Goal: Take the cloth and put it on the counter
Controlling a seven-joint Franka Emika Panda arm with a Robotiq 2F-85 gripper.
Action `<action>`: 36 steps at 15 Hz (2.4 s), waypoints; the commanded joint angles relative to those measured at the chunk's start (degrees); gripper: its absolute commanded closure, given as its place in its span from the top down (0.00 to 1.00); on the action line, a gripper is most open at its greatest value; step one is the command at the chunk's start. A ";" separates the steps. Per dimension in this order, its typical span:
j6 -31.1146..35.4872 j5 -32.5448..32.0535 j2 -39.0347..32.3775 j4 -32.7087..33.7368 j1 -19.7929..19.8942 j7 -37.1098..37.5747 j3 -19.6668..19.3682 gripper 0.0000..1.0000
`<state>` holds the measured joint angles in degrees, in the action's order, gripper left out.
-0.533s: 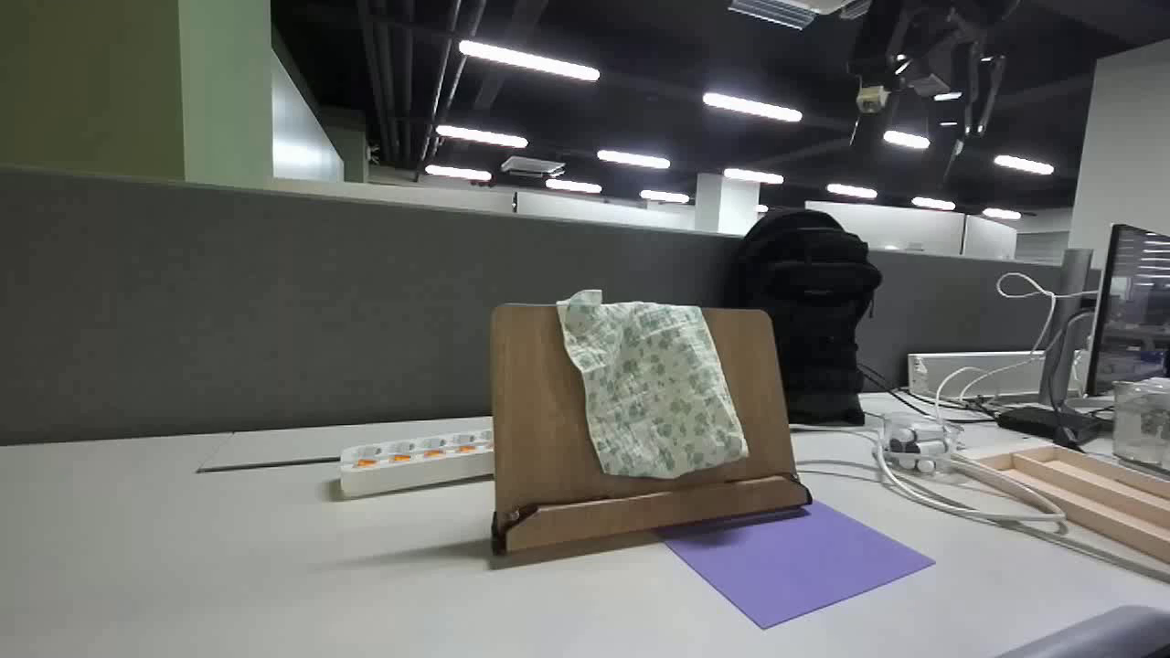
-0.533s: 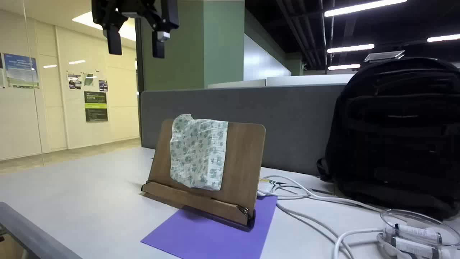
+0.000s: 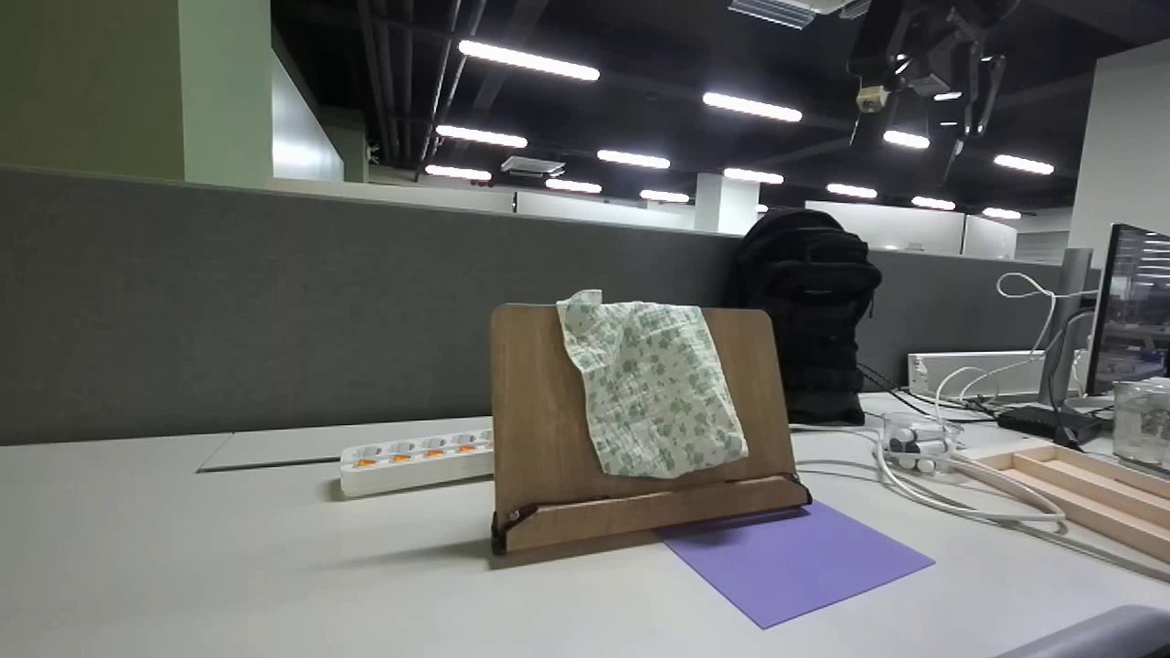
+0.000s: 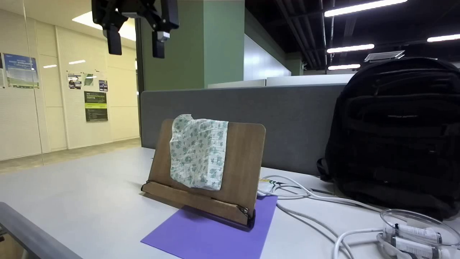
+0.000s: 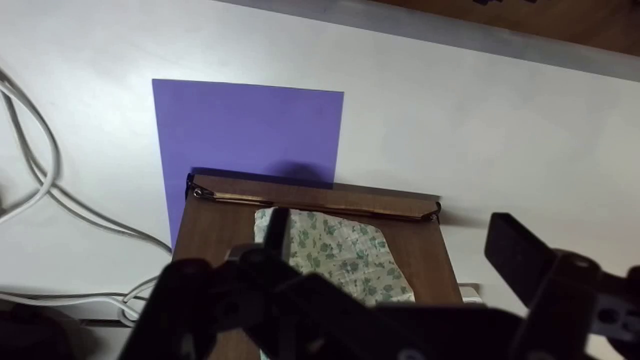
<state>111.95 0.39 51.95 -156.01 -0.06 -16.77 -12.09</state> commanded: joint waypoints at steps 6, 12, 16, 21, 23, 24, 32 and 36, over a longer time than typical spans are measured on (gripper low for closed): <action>8.23 -0.06 -3.66 0.48 0.87 6.79 5.98 1.00; 22.32 0.70 -16.90 5.12 0.29 17.10 13.49 1.00; 27.52 0.45 -27.01 10.88 1.19 23.78 16.54 1.00; 29.60 -0.01 -37.70 18.34 1.99 33.01 18.51 1.00; 29.75 -0.73 -41.27 20.88 2.31 38.47 19.18 1.00; 29.59 -1.72 -42.83 21.99 2.47 41.21 19.53 1.00; 31.66 -6.97 -51.67 28.00 -0.23 55.26 19.08 1.00; 31.59 -7.84 -54.18 29.56 -2.16 58.69 18.60 1.00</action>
<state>143.96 -5.83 0.02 -128.97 -0.50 37.31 7.32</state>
